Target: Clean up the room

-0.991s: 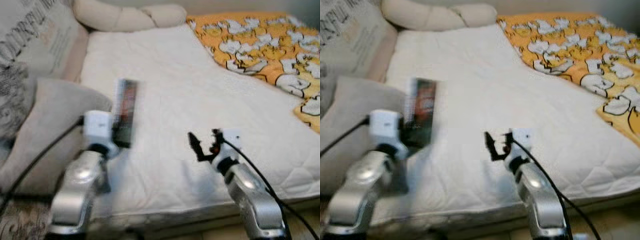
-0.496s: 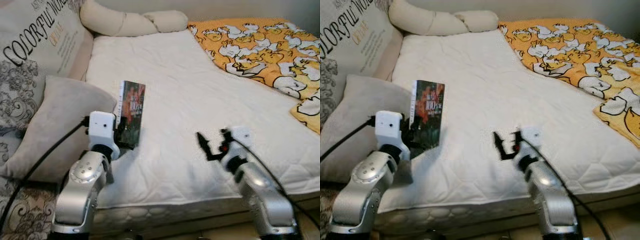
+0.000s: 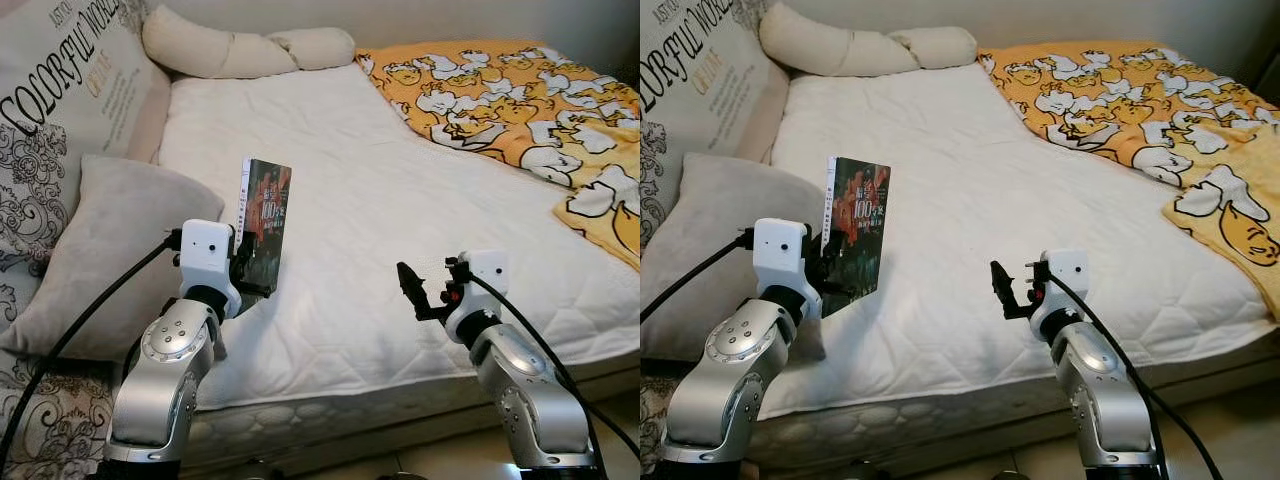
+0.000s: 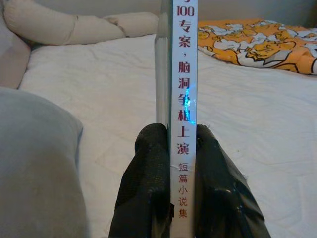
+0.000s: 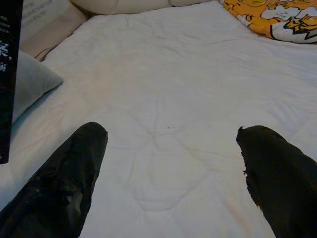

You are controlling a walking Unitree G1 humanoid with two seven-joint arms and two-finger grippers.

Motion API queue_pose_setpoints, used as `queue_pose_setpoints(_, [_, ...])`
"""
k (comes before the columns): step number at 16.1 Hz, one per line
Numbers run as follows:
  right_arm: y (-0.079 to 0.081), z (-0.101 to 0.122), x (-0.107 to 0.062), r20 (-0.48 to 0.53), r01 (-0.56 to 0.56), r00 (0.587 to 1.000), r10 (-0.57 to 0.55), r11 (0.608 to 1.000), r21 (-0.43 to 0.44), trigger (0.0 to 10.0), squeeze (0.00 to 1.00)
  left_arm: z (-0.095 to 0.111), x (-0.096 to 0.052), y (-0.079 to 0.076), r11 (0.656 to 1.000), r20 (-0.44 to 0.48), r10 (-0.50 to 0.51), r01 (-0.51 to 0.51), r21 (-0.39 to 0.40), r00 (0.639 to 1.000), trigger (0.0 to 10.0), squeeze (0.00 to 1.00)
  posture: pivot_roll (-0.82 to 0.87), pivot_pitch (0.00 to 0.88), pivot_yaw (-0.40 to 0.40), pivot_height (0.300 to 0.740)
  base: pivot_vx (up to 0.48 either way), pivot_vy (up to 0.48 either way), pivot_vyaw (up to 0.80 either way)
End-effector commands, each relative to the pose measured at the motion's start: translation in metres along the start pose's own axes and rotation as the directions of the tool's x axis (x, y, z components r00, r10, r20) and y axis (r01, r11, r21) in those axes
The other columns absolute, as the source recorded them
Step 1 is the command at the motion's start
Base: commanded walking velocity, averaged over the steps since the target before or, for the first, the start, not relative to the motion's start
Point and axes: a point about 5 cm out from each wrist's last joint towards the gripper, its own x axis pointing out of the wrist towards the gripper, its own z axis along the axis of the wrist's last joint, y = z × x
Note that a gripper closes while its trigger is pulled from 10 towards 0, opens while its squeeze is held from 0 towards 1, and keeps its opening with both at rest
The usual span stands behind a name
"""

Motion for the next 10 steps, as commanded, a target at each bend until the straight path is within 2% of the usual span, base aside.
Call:
queue_pose_setpoints(1, [0.000,-0.002,0.000,-0.018,-0.002,1.000,0.002,1.000,0.004,10.0,0.00,0.006,0.002,0.000,1.000,0.019,-0.003,0.003,0.010,1.000,10.0,0.00,-0.03,0.015,0.031,0.740,0.000,0.000,0.00])
queue_pose_setpoints(8, [0.003,-0.004,-0.002,-0.022,-0.003,1.000,0.003,1.000,0.010,10.0,0.00,0.008,0.003,-0.002,1.000,0.024,-0.010,0.011,-0.011,1.000,10.0,0.00,-0.03,0.017,0.033,0.740,0.000,0.000,0.00])
queue_pose_setpoints(9, [0.009,-0.005,-0.002,-0.031,-0.019,0.999,0.017,0.997,-0.069,10.0,0.00,0.006,0.002,-0.003,1.000,0.008,-0.014,0.014,0.026,1.000,10.0,0.00,-0.03,0.018,0.033,0.740,0.000,0.000,0.00])
queue_pose_setpoints(10, [0.013,-0.005,-0.001,-0.029,-0.019,0.999,0.016,0.993,-0.117,10.0,0.00,0.006,0.003,-0.004,0.999,0.004,-0.002,0.002,0.046,1.000,10.0,0.00,-0.03,0.020,0.033,0.740,0.000,-0.480,0.80])
